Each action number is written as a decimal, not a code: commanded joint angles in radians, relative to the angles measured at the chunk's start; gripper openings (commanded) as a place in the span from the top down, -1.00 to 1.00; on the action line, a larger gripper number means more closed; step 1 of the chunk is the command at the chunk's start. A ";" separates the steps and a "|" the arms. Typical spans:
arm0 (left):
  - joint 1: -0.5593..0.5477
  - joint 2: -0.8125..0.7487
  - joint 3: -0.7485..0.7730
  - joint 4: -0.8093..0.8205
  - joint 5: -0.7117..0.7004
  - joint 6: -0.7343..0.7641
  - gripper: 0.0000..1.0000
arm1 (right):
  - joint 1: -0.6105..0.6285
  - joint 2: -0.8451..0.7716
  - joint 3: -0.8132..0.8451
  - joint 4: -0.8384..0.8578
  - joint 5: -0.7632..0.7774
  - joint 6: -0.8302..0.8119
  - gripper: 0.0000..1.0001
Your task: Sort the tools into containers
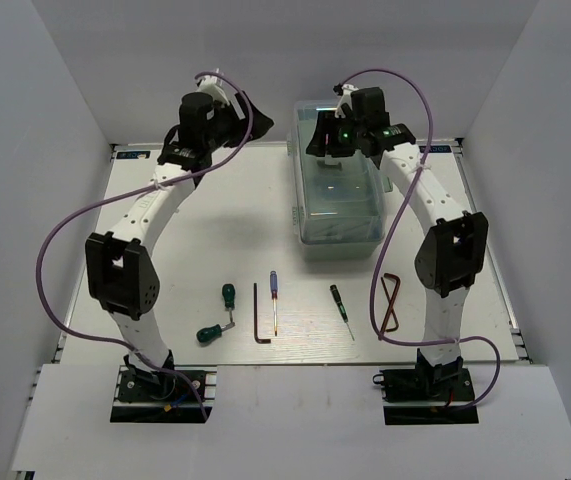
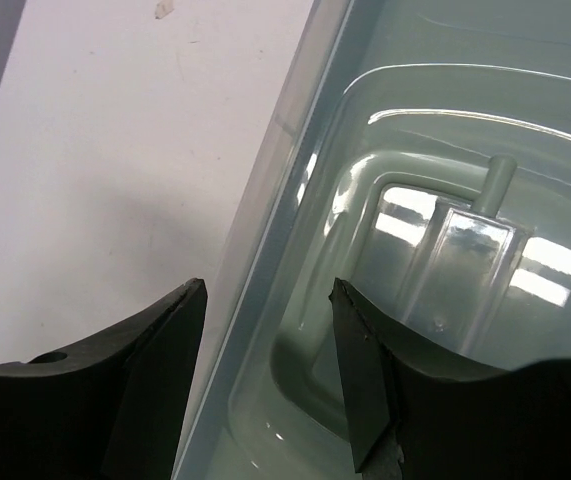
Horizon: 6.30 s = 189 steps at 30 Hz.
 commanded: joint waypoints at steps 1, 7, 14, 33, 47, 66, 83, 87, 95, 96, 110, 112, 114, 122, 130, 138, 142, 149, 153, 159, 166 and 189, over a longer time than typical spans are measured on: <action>0.007 -0.092 0.003 0.051 0.024 0.025 -0.70 | 0.011 0.016 0.035 -0.047 0.094 -0.026 -0.19; 0.016 -0.092 0.003 0.085 0.043 0.025 -0.70 | 0.018 0.004 0.037 -0.072 0.143 -0.048 -0.25; 0.016 -0.013 0.098 0.128 0.179 -0.027 -0.70 | 0.009 0.017 -0.008 -0.070 0.032 0.013 -0.25; -0.022 0.320 0.414 0.147 0.483 -0.237 -0.70 | -0.077 0.008 -0.019 0.155 -0.431 0.248 -0.11; -0.093 0.436 0.487 0.099 0.508 -0.312 -0.70 | -0.097 0.007 -0.032 0.195 -0.478 0.280 -0.08; -0.102 0.357 0.388 -0.002 0.318 -0.246 -0.70 | -0.101 -0.010 -0.057 0.180 -0.455 0.256 -0.08; -0.072 0.061 0.175 -0.054 0.009 -0.039 -0.72 | -0.063 -0.010 0.009 -0.004 -0.144 0.053 -0.25; -0.072 0.026 0.153 -0.044 0.009 -0.039 -0.75 | -0.049 0.002 -0.005 -0.029 -0.109 0.040 -0.25; -0.062 0.072 0.194 -0.025 0.113 -0.061 -0.77 | -0.023 0.036 -0.017 -0.017 -0.226 0.109 -0.25; -0.062 0.084 0.208 -0.025 0.139 -0.070 -0.77 | -0.029 0.033 -0.019 -0.001 -0.237 0.127 -0.25; -0.062 0.274 0.391 -0.028 0.261 -0.177 -0.77 | -0.069 0.008 -0.014 0.177 -0.477 0.288 -0.17; -0.062 0.274 0.391 -0.028 0.270 -0.190 -0.77 | -0.074 0.013 -0.016 0.186 -0.489 0.293 -0.15; -0.062 0.294 0.391 -0.019 0.279 -0.220 -0.77 | -0.077 0.011 -0.019 0.186 -0.492 0.294 -0.15; -0.081 0.339 0.430 -0.014 0.324 -0.274 -0.77 | -0.081 0.013 -0.025 0.187 -0.491 0.293 -0.15; -0.090 0.373 0.440 -0.093 0.324 -0.283 -0.77 | -0.083 0.013 -0.037 0.195 -0.489 0.299 -0.15; -0.108 0.440 0.472 -0.067 0.363 -0.349 -0.77 | -0.084 0.011 -0.045 0.201 -0.498 0.303 -0.15; -0.108 0.480 0.530 -0.077 0.385 -0.358 -0.77 | -0.094 -0.001 -0.066 0.203 -0.514 0.300 -0.18; -0.108 0.460 0.474 -0.068 0.385 -0.367 -0.77 | -0.163 -0.113 -0.088 0.129 -0.498 0.153 -0.38; -0.108 0.451 0.451 -0.077 0.376 -0.367 -0.67 | -0.250 -0.211 -0.114 -0.025 -0.386 -0.063 -0.38; -0.108 0.451 0.441 -0.159 0.353 -0.334 -0.41 | -0.365 -0.414 -0.418 -0.017 -0.205 -0.204 -0.24; -0.108 0.482 0.486 -0.272 0.353 -0.277 -0.03 | -0.491 -0.208 -0.347 -0.167 -0.351 -0.168 -0.43; -0.127 0.482 0.441 -0.226 0.402 -0.277 0.48 | -0.486 0.235 -0.226 0.173 -0.658 0.105 -0.02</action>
